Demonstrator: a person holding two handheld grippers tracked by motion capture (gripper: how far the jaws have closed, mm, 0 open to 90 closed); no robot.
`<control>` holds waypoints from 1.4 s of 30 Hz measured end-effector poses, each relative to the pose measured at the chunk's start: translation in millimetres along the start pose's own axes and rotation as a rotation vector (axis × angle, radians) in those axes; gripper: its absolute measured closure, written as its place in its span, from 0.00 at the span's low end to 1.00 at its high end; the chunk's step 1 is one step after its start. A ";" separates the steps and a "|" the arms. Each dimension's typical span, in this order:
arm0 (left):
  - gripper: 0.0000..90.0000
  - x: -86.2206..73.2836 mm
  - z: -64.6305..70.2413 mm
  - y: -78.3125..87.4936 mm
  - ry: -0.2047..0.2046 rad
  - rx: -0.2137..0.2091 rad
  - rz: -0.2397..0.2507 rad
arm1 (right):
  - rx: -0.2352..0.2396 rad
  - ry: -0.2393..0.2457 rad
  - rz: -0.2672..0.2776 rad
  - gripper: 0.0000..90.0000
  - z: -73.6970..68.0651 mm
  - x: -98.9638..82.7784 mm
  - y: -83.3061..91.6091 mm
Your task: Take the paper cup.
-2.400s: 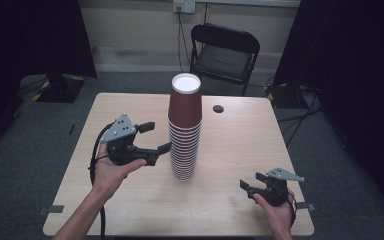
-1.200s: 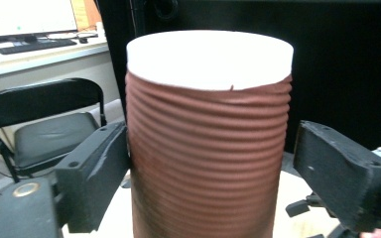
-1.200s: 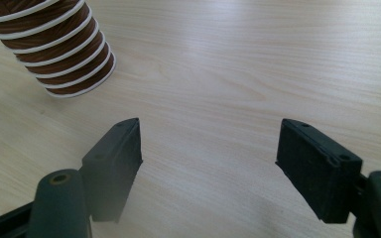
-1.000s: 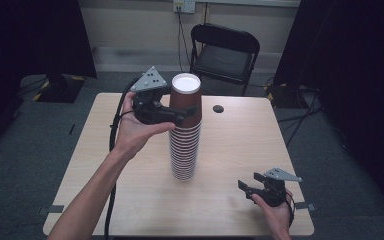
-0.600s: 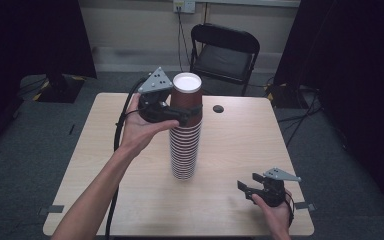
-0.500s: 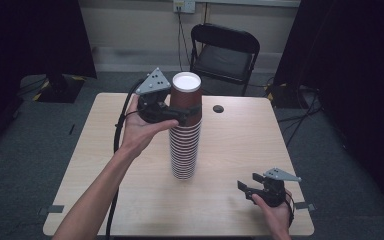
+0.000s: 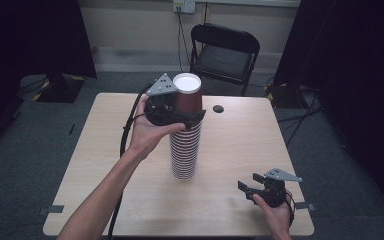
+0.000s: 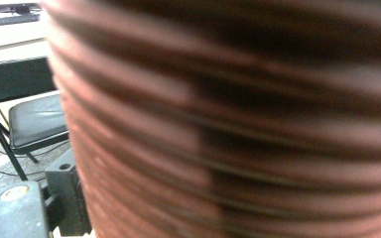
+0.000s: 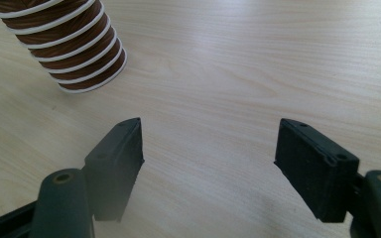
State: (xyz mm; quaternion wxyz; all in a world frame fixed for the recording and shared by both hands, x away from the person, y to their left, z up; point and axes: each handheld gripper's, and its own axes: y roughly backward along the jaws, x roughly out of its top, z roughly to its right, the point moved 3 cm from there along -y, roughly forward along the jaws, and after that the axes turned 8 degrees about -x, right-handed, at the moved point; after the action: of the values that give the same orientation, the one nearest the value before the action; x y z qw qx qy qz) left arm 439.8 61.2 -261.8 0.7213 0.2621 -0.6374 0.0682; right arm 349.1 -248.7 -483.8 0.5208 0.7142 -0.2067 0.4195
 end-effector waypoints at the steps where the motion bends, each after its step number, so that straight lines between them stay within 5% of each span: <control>1: 0.13 1.1 0.0 0.0 -0.001 0.003 -0.011 | 0.000 0.000 0.002 0.29 -0.1 0.1 -0.3; 22: 0.13 14.9 1.7 5.0 -0.011 0.016 0.015 | -0.003 -0.005 0.013 0.30 0.5 0.8 1.4; 28: 0.14 18.5 0.2 7.7 0.019 0.025 0.053 | 0.001 -0.011 0.010 0.30 1.1 0.4 1.2; 38: 0.14 29.8 6.3 11.5 -0.030 0.024 0.098 | -0.001 -0.017 0.019 0.30 2.5 0.8 2.8; 42: 0.14 36.4 6.2 16.1 -0.027 0.063 0.129 | 0.001 -0.014 0.020 0.30 1.8 1.0 2.9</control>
State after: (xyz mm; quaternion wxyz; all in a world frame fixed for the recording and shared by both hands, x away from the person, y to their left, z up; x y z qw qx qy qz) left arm 433.9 63.5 -222.0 0.6979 0.2442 -0.6604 0.1312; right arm 348.2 -251.3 -481.5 0.5147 0.7153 -0.2172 0.4197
